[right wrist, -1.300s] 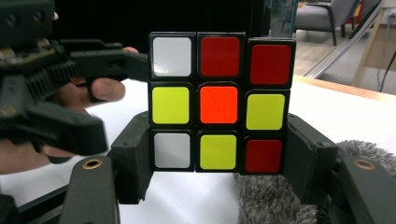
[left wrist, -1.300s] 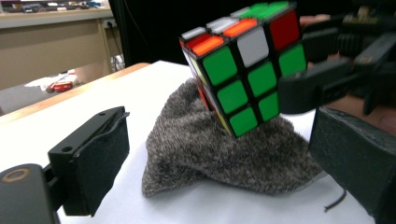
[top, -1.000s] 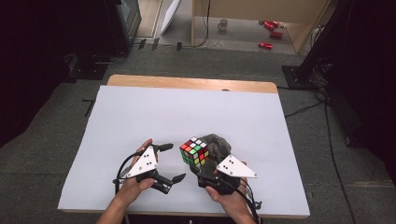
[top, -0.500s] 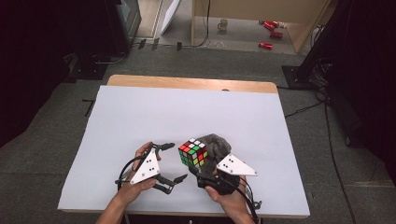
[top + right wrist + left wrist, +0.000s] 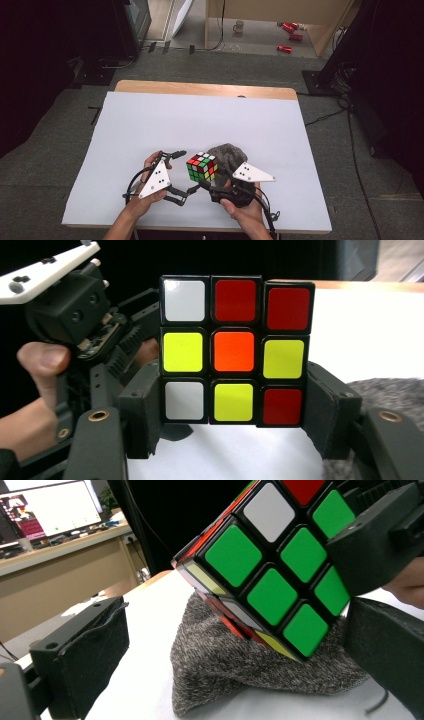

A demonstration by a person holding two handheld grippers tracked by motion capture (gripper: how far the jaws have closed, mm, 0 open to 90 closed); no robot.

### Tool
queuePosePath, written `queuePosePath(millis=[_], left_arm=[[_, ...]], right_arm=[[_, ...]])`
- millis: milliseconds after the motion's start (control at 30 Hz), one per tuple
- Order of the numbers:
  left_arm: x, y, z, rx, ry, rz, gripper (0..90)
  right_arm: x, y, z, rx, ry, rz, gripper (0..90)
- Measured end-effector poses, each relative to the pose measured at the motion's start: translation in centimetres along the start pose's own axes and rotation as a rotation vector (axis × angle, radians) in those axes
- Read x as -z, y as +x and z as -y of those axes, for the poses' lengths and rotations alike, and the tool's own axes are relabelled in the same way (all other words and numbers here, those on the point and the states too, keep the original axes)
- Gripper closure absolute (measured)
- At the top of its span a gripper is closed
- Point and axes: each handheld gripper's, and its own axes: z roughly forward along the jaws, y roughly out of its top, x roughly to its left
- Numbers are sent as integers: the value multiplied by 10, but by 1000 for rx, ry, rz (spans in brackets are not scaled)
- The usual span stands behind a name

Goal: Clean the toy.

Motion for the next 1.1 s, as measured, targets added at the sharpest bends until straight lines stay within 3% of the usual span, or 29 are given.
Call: queuePosePath(millis=[133, 333, 533, 600, 633, 800, 867, 967, 1100], left_arm=[[1, -1, -1, -6, -6, 1, 0], [0, -4, -3, -38, -12, 1, 0], [0, -8, -4, -72, -22, 35, 0], [-1, -10, -4, -102, -16, 33, 4], [0, -11, -5, -125, -23, -5, 64], [-1, -12, -5, -133, -14, 3, 144], [-2, -12, -4, -129, -13, 6, 147], [-2, -9, 0, -92, -36, 33, 143], [-2, -11, 0, -106, -18, 22, 150]], right_arm=[[-1, -1, 0, -16, 11, -28, 349], [-2, -7, 0, -81, 26, -88, 349], [-3, -6, 0, -85, 47, -130, 349], [-4, -6, 0, -86, 53, -133, 349], [-5, -6, 1, -88, 59, -137, 349], [-4, -6, 0, -94, 59, -140, 349], [-4, -6, 0, -95, 64, -143, 349], [-4, -8, 0, -106, 72, -146, 349], [-4, -9, 0, -114, 79, -146, 349]])
